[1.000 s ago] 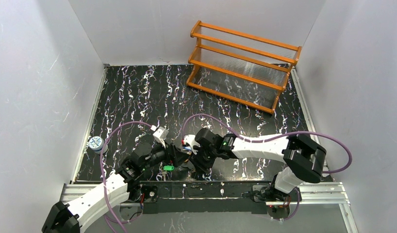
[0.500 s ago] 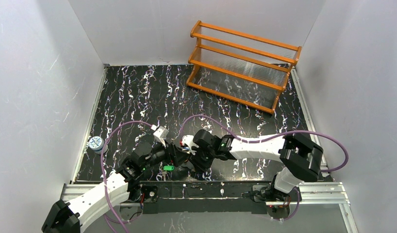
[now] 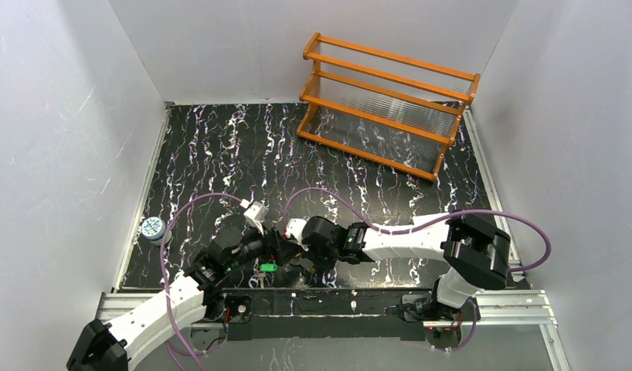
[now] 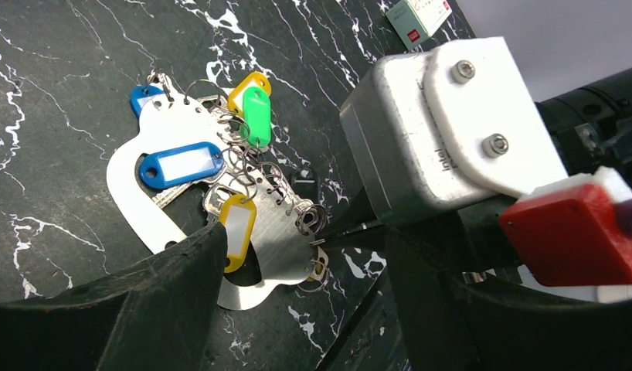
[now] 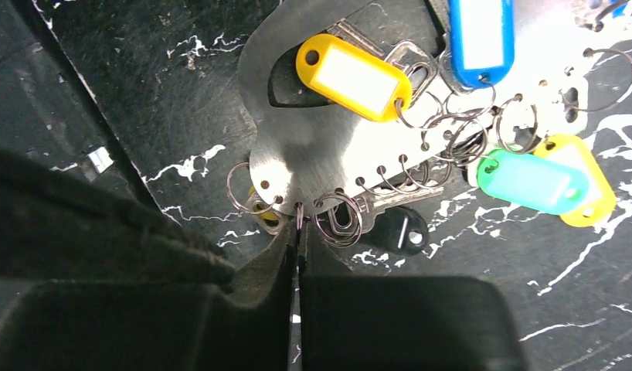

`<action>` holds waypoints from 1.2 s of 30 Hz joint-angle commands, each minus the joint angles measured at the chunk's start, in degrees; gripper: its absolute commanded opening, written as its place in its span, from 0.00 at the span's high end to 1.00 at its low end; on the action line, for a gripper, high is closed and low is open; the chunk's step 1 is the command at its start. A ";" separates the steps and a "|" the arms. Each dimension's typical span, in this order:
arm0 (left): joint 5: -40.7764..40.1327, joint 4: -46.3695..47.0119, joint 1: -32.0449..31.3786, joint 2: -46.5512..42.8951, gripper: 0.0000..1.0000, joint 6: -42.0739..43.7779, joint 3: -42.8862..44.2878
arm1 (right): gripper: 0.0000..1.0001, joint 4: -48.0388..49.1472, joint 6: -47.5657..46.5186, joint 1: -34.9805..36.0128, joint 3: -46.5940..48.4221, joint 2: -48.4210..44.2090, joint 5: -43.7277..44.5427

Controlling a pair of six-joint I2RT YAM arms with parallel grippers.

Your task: Put the keys on the keyring

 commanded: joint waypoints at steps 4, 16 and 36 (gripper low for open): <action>0.94 -0.50 0.02 -1.97 0.27 1.01 1.54 | 0.99 2.74 -2.23 1.23 1.03 -4.83 6.35; -0.69 -7.66 0.02 -5.23 0.28 6.50 6.41 | 0.99 1.97 -12.70 0.59 1.82 -13.11 2.96; 10.49 11.55 0.03 -5.88 0.55 18.69 5.81 | 0.99 20.16 -16.92 -16.43 -8.35 -28.00 -33.71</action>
